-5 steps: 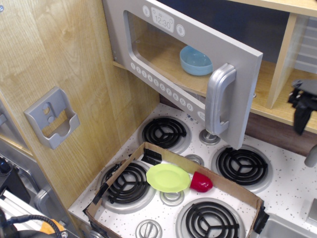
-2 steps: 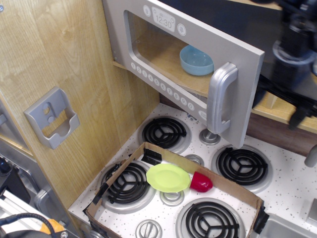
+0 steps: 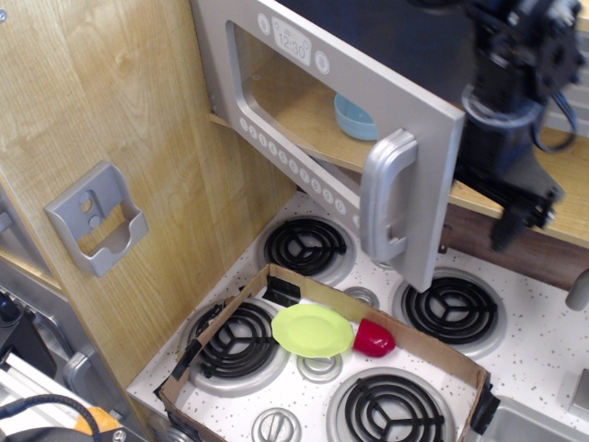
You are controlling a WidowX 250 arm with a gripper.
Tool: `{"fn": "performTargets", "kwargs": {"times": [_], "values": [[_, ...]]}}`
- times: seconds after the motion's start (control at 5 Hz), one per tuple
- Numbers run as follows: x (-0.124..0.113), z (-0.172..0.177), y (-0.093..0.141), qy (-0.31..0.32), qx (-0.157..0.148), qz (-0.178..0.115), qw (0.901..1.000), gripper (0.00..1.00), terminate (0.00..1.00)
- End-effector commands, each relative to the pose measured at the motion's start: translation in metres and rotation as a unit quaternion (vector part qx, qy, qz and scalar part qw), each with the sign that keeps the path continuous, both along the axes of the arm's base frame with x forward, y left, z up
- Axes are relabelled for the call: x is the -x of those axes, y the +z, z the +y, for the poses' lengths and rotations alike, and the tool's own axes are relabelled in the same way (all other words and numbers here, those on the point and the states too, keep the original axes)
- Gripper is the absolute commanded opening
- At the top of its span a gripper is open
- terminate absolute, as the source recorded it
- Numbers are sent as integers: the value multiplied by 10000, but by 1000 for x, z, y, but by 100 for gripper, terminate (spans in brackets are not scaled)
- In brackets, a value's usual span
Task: Open microwave
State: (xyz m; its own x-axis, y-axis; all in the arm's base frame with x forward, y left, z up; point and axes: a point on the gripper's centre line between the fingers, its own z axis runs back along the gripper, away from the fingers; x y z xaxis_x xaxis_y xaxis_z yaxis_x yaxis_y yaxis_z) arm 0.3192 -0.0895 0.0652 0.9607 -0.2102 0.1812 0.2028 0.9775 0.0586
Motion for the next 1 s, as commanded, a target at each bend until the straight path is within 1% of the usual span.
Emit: {"fn": "performTargets", "kwargs": {"times": [0.0,0.2,0.4,0.6,0.8], "values": [[44,7,11,684,68,-67,9976,100,0],[71,14,0,1015,20,-190,9947,100,0],[97,21,-9,1320,172,-241,9908,100,0],[110,34,-14,1382,312,-207,9897,100,0],[116,42,-19,1600,494,71,9858,100,100]]}}
